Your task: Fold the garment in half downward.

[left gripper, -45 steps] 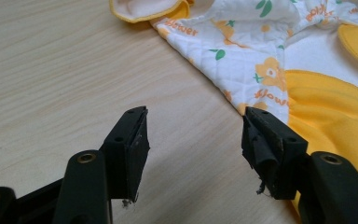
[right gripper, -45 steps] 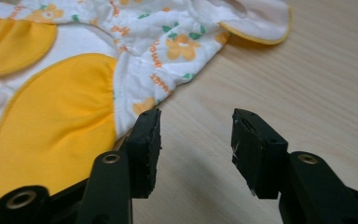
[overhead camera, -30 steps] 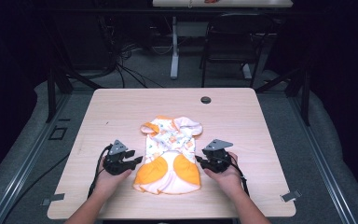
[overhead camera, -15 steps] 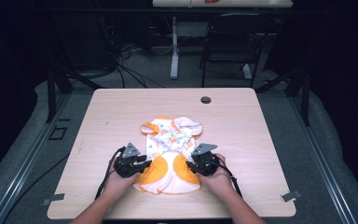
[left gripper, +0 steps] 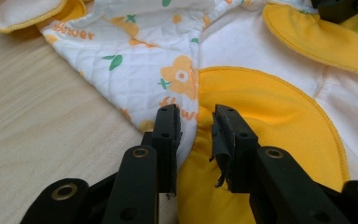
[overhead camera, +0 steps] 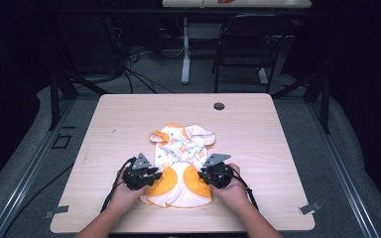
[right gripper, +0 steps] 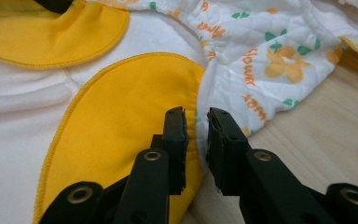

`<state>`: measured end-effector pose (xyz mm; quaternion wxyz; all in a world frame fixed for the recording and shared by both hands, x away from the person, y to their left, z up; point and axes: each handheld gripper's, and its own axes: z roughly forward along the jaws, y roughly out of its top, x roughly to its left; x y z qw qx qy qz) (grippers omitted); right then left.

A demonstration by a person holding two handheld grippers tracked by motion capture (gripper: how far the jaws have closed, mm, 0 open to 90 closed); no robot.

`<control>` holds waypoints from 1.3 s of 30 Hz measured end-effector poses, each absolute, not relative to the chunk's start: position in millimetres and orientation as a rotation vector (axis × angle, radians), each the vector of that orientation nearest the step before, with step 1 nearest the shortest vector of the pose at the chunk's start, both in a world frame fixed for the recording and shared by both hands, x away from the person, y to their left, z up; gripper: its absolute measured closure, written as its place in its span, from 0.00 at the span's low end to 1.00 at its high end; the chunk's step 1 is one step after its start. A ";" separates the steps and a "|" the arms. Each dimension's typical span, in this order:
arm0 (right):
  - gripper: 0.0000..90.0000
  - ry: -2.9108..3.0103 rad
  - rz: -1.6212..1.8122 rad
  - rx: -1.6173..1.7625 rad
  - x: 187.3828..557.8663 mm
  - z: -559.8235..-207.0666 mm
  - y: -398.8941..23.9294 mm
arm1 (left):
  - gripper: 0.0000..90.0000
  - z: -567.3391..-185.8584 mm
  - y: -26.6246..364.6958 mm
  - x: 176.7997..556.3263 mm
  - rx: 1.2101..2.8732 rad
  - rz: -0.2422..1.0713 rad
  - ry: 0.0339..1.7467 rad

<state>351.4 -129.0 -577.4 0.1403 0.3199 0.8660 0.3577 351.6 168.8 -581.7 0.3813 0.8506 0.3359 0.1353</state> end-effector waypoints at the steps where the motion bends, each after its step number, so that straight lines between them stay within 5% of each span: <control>1: 0.85 2.512 1.042 0.924 351.4 -577.7 -129.3 | 0.79 -581.4 169.2 351.3 2.175 0.346 0.859; 29: 0.87 2.682 0.947 0.799 325.4 -568.8 -124.9 | 0.83 -577.7 171.8 309.3 2.247 0.239 0.767; 39: 0.82 2.688 0.989 0.811 321.3 -558.1 -124.5 | 0.70 -569.6 175.9 311.9 2.192 0.226 0.776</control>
